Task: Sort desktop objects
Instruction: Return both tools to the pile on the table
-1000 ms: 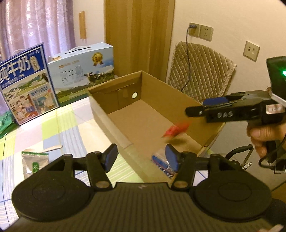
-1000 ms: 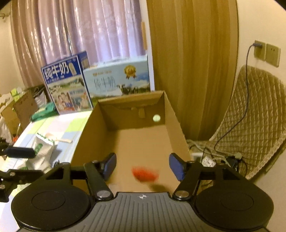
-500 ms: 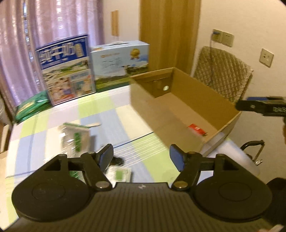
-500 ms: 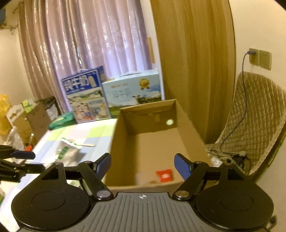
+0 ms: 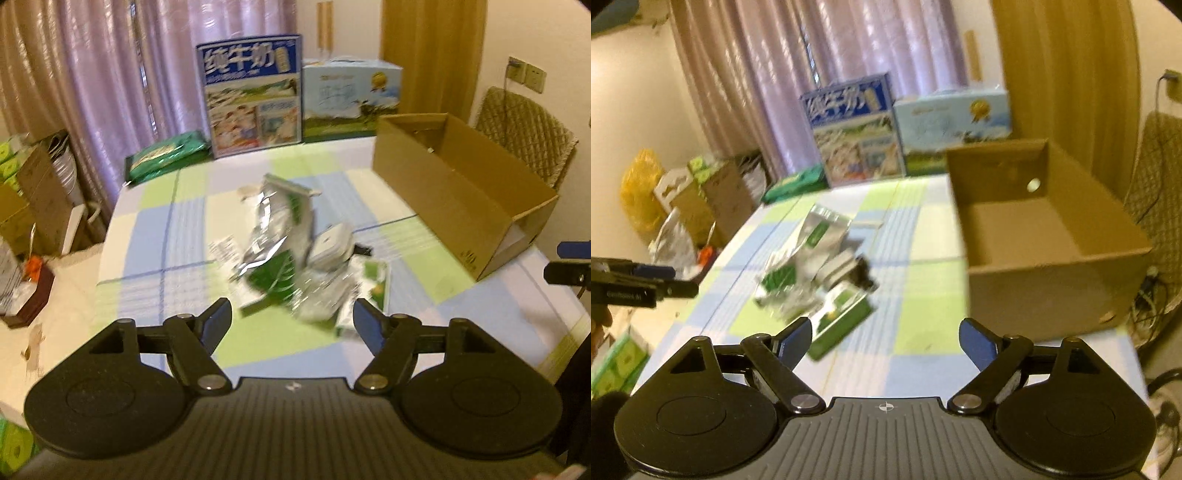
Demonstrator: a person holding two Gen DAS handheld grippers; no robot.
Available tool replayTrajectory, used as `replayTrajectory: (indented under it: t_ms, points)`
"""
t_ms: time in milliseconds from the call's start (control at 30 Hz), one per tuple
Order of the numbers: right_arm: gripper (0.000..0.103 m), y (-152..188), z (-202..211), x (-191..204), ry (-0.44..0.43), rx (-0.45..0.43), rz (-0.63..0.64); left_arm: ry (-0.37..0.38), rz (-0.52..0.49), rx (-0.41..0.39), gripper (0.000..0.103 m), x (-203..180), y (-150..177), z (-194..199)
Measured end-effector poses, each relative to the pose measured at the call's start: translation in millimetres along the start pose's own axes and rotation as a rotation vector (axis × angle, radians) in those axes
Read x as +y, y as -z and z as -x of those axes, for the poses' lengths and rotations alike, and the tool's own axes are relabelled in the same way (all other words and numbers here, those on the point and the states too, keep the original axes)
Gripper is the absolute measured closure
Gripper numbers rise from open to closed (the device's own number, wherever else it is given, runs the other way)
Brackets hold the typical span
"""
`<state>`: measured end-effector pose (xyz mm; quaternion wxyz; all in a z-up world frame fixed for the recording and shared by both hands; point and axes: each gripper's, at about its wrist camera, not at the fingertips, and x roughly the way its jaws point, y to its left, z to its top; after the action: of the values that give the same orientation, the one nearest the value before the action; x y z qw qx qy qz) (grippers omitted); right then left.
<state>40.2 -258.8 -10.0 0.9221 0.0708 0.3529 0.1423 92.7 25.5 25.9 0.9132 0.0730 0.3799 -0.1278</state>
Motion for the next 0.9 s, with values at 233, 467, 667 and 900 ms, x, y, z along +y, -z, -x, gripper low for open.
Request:
replayTrajectory:
  t_ms: [233,467,667,900]
  points:
    - [0.009,5,-35,34,-0.029,0.060,0.042,0.001,-0.003,0.024,0.033,20,11,-8]
    - [0.008,6,-81,60,-0.058,0.128,0.069,0.028,-0.015,0.053,0.030,29,13,-32]
    - [0.008,9,-121,71,-0.051,0.166,0.077,0.058,-0.005,0.070,0.030,37,12,-57]
    - [0.008,12,-162,71,0.003,0.214,0.041,0.057,-0.020,0.092,0.030,42,8,-87]
